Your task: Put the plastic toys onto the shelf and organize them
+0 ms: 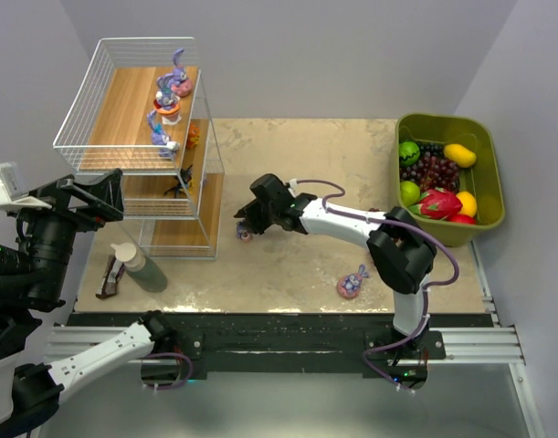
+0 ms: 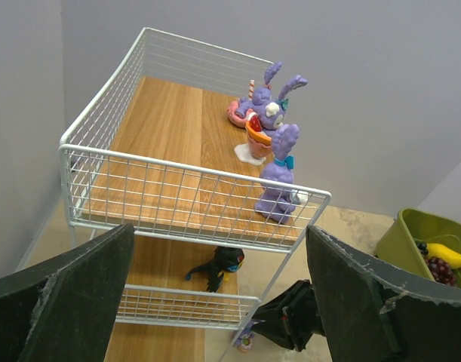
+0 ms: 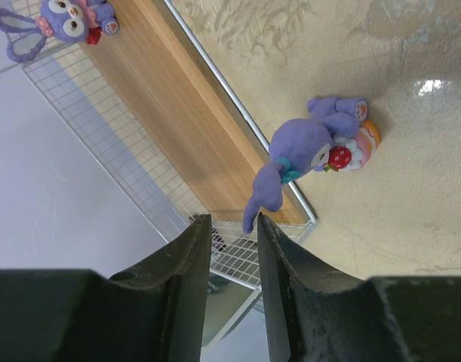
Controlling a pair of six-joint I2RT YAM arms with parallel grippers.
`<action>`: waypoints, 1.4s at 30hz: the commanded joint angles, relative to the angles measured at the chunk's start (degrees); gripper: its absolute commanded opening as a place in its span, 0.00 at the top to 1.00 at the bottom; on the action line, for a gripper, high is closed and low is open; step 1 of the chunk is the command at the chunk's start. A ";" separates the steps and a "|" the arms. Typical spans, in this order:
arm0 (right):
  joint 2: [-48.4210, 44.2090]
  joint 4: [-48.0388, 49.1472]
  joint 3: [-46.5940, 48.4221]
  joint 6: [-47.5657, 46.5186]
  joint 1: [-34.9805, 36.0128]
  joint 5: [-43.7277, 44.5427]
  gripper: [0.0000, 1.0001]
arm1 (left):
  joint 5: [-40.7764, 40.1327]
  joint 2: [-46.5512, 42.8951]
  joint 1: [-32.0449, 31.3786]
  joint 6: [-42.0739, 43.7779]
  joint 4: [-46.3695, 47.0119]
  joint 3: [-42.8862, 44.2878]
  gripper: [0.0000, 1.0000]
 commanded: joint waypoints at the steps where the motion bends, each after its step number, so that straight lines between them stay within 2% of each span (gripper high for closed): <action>1: 0.75 1.58 1.29 0.88 -0.34 2.05 0.66 | -0.90 -0.34 -0.12 -0.06 0.64 0.90 0.01; 7: 1.98 1.85 1.47 0.80 -0.34 0.73 0.69 | -1.25 -0.43 -0.12 -0.14 0.38 0.99 0.00; 11: 2.16 1.85 1.47 0.79 -0.34 0.47 0.76 | -1.25 -0.35 -0.21 -0.32 0.21 0.91 0.00; 18: 2.42 2.90 3.13 -1.66 -0.34 0.12 1.00 | -1.34 -0.61 -0.21 -0.41 0.12 0.90 0.00; 22: 4.08 2.82 6.47 -6.13 -0.34 -1.80 1.00 | -1.52 -0.78 -0.21 -0.50 0.21 0.73 0.00; 32: 14.80 -3.42 24.91 -17.65 0.10 -10.07 1.00 | -1.61 -1.05 -0.21 -0.50 0.12 1.17 0.01; 42: 20.69 -8.87 35.91 -28.11 0.71 -9.38 1.00 | -1.78 -1.31 -0.21 -0.50 0.12 1.08 0.00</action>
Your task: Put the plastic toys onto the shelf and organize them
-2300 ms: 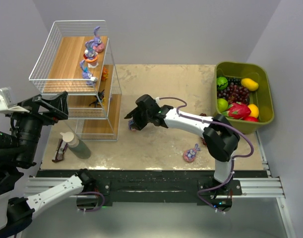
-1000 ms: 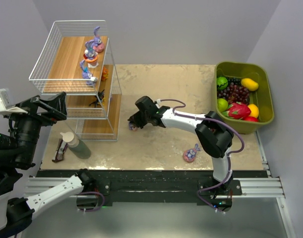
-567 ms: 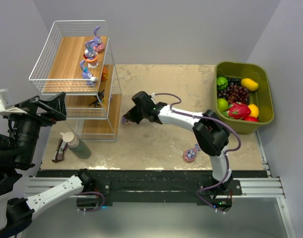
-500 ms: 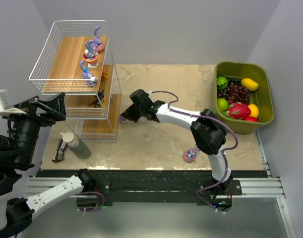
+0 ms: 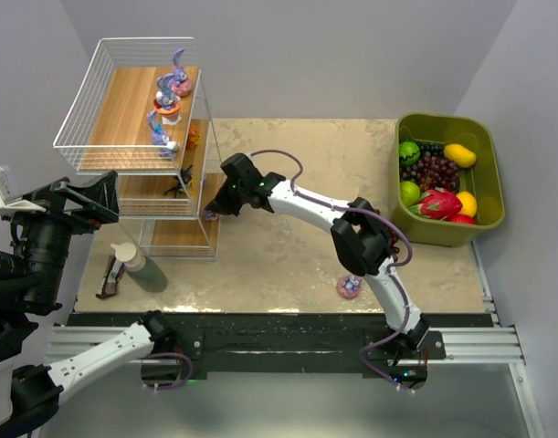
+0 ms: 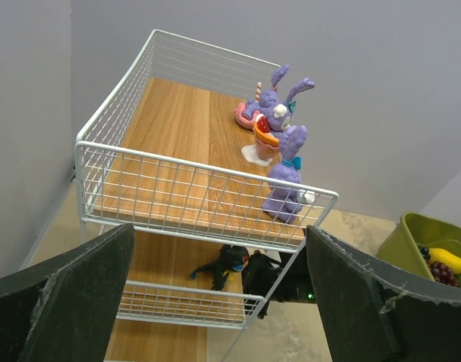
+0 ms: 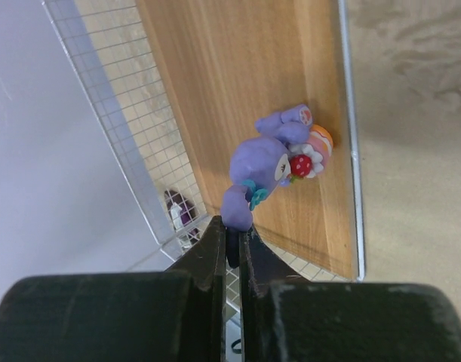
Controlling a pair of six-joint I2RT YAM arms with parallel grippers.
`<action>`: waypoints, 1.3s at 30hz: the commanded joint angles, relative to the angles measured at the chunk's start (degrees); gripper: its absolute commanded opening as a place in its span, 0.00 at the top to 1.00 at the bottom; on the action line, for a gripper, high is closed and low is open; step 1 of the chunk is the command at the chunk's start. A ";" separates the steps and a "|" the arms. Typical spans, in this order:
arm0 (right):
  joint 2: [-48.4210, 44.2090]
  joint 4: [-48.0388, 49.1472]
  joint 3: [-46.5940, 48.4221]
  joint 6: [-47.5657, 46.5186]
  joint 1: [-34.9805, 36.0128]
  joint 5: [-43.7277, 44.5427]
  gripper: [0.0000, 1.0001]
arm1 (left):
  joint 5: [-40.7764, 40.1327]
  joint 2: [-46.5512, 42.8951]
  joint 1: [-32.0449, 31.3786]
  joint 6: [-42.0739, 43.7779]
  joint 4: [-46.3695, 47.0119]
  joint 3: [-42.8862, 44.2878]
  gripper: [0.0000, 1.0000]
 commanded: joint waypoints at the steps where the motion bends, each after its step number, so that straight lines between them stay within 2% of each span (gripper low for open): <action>1: 1.38 -3.27 6.82 -8.18 0.56 -0.11 1.00 | -0.80 -0.35 -0.21 -0.47 0.51 0.99 0.00; 9: 5.95 -8.47 15.27 -13.82 0.56 -0.19 1.00 | -0.71 -0.26 -0.12 -0.47 0.51 1.17 0.00; 36: 11.05 -4.34 20.10 -14.09 0.82 -6.17 1.00 | -1.24 -0.35 -0.21 -0.47 -0.10 1.61 0.00; 39: 11.58 -4.86 20.89 -14.17 0.83 -6.43 0.96 | -1.32 -0.44 -0.21 -0.56 -0.19 1.61 0.01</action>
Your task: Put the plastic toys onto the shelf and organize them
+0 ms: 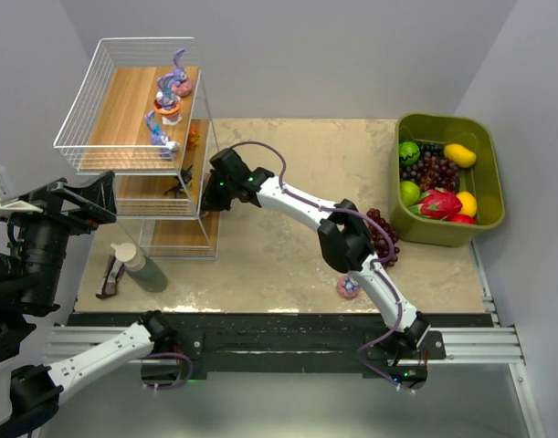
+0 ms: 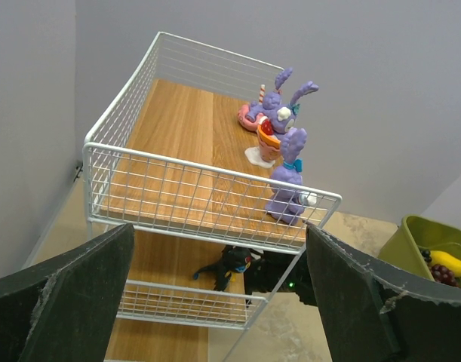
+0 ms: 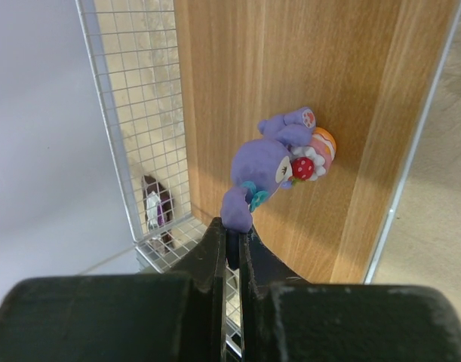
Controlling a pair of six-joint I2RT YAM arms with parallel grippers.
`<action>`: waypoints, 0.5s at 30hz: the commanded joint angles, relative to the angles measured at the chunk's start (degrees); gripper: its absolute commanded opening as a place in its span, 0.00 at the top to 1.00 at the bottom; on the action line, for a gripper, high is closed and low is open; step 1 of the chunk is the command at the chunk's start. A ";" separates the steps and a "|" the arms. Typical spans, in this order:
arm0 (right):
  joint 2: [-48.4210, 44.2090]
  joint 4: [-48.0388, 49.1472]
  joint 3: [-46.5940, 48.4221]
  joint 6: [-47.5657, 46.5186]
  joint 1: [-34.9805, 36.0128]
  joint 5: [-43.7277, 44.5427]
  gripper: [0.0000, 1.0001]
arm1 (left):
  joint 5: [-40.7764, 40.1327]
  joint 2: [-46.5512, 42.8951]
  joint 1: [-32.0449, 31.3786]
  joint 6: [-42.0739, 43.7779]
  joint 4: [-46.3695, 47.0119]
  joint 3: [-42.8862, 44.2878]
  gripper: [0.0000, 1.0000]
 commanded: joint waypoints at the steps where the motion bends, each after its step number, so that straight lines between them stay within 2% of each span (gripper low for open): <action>1: 0.78 0.53 3.30 -0.23 0.39 -2.04 0.94 | -0.87 -0.37 -0.12 -0.56 0.31 0.97 0.01; 6: 2.27 -0.78 4.88 -0.67 0.39 -2.13 0.92 | -0.95 -0.46 -0.21 -0.56 0.22 1.06 0.01; 15: 2.36 -0.96 5.67 -1.28 0.04 -1.78 0.77 | -1.22 -0.55 -0.21 -0.83 -0.13 1.06 0.00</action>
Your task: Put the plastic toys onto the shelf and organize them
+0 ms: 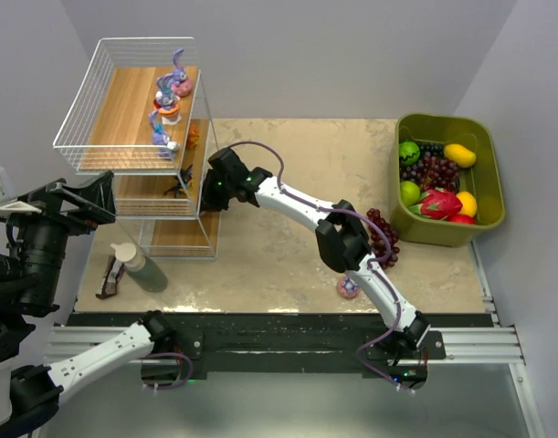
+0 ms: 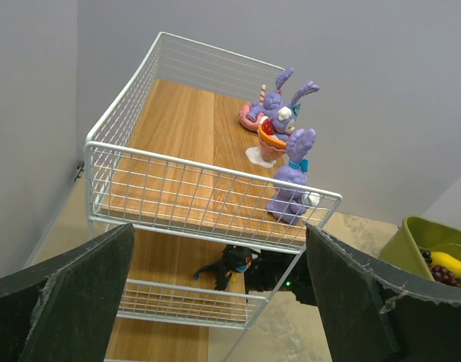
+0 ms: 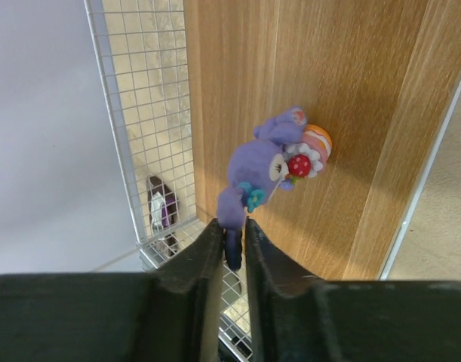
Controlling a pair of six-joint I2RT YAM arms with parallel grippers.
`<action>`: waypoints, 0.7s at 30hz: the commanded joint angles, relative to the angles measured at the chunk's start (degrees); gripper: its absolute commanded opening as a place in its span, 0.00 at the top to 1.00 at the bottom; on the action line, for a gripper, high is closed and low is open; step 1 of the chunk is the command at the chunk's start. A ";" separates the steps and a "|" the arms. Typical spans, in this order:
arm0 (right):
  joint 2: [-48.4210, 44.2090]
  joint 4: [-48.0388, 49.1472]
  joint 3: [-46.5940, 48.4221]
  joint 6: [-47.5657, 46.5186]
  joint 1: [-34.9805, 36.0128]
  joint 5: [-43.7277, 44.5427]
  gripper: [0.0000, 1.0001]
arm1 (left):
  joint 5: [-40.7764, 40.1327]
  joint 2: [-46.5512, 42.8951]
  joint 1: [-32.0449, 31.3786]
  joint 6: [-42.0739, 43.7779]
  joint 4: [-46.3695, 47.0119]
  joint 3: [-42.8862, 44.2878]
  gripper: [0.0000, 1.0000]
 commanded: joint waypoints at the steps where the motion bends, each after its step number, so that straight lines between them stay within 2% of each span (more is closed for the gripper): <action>1: 0.26 -1.01 2.72 -1.04 -0.14 -0.77 0.76 | -1.00 -0.50 -0.12 -0.80 -0.06 1.06 0.01; 16: -0.09 0.13 2.90 -1.31 -0.40 -0.77 0.73 | -1.09 -0.50 -0.21 -0.98 -0.24 0.97 0.00; 21: -0.96 0.66 2.29 -2.53 -0.40 -0.95 0.66 | -1.17 -0.50 -0.21 -0.98 -0.33 0.97 0.01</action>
